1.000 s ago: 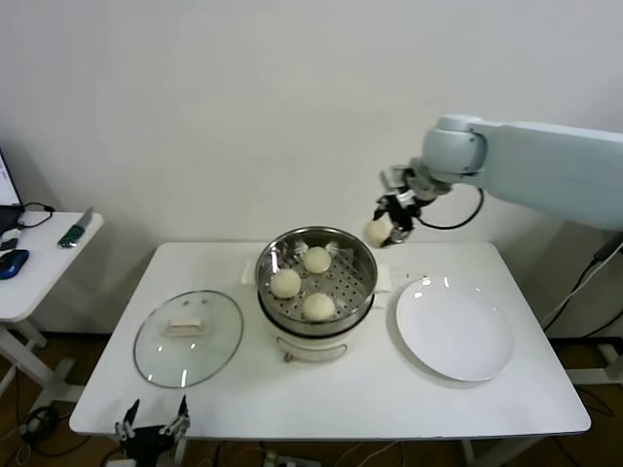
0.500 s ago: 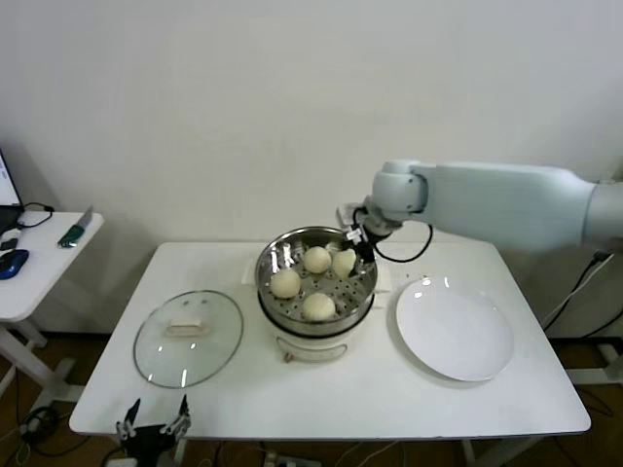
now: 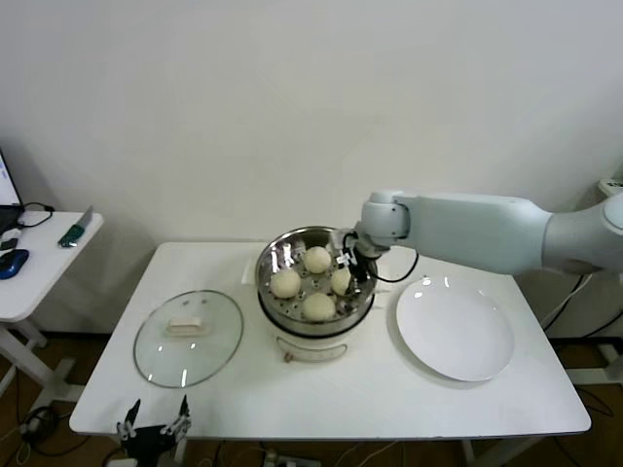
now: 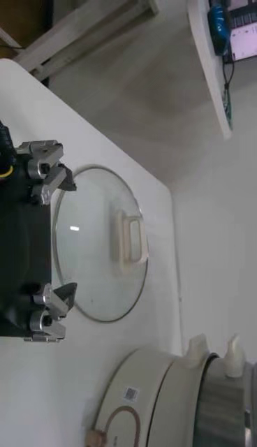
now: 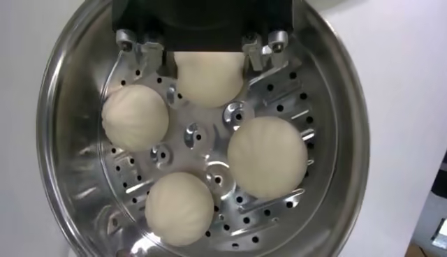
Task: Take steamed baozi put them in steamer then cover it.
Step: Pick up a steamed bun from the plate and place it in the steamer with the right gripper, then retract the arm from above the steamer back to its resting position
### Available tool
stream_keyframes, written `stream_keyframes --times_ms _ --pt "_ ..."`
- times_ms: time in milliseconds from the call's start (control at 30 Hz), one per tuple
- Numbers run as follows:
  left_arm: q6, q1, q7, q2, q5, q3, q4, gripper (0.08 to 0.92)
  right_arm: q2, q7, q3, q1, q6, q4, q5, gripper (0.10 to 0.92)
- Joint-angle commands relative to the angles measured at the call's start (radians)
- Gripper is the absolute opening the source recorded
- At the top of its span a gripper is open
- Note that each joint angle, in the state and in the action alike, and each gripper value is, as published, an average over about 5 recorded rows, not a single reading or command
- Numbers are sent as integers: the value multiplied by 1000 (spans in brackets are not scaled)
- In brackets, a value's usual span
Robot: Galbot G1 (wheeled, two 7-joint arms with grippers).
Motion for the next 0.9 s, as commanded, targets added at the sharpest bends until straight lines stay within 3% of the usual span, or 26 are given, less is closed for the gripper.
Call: stream_keyframes --times_ms 33,133,333,633,900 --pt "2 3 -1 -1 -1 -2 -5 823 6 -30 13 11 42 -30 18 735" --pt "3 5 -1 -1 -1 -5 -6 823 -19 -61 17 69 84 -33 67 799" --pt "9 0 0 -2 -1 -7 -11 823 -146 -52 142 124 120 -9 243 822" --pt "35 -49 -6 20 -31 -8 -7 823 -332 484 749 -316 141 51 308 823" --pt "10 -85 -17 56 -46 -11 -11 823 -453 698 1201 -740 181 135 270 823"
